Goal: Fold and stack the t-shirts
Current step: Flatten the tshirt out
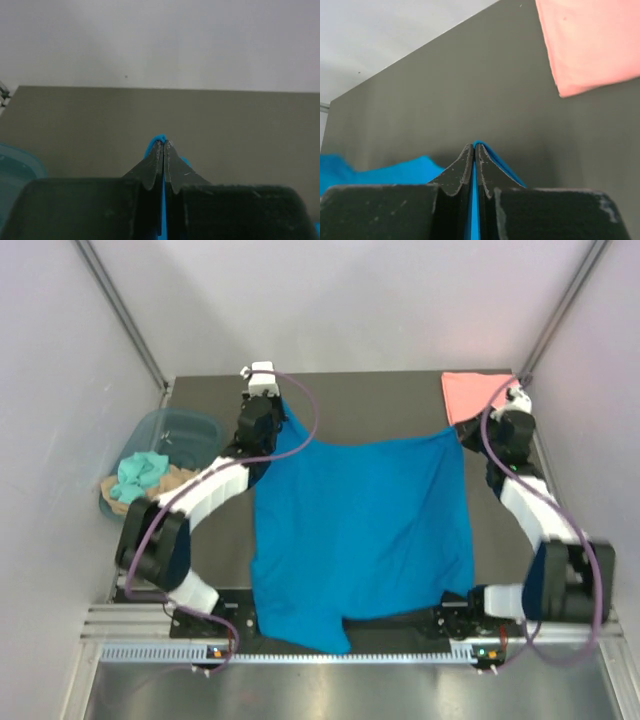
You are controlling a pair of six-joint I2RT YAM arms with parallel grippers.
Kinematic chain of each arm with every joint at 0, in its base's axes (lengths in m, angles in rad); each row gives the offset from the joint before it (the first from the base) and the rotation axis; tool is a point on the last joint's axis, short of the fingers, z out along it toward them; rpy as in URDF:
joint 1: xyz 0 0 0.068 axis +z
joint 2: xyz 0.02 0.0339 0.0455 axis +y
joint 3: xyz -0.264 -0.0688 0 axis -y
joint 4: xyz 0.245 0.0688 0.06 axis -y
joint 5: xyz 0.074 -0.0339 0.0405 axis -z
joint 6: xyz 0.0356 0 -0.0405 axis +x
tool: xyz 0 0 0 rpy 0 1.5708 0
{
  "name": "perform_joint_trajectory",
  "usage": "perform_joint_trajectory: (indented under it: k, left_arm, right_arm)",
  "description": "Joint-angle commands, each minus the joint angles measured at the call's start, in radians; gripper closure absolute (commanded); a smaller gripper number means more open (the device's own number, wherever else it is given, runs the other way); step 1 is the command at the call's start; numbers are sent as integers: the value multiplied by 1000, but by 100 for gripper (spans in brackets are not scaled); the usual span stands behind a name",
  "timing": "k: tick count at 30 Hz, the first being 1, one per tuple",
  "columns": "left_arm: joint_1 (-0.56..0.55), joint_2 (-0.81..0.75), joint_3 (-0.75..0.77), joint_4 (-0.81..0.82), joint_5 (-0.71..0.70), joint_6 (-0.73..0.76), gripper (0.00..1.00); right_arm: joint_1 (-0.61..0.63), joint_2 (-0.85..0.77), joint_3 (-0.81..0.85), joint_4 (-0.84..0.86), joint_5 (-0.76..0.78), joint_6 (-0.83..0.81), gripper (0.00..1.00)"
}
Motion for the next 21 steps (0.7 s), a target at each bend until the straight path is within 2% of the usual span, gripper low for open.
perform_joint_trajectory:
  k: [1, 2, 3, 5, 8, 13, 15, 21]
  left_arm:
    - [38, 143, 55, 236, -18, 6, 100]
    - [57, 239, 80, 235, -12, 0, 100]
    - [70, 281, 123, 241, 8, -21, 100]
    - [102, 376, 158, 255, 34, -63, 100]
    - [127, 456, 221, 267, 82, -104, 100]
    - [130, 547, 310, 258, 129, -124, 100]
    - [128, 545, 318, 262, 148, -137, 100]
    - [127, 472, 318, 276, 80, -76, 100]
  right_arm:
    - [-8, 186, 29, 416, -66, 64, 100]
    - [-8, 297, 43, 454, -93, 76, 100]
    - [-8, 353, 83, 519, -109, 87, 100]
    - [-8, 487, 141, 539, -144, 109, 100]
    - [-7, 592, 241, 548, -141, 124, 100]
    - [-5, 683, 387, 518, -144, 101, 100]
    - [-5, 706, 434, 493, -149, 89, 100]
    - [4, 686, 516, 421, -164, 14, 100]
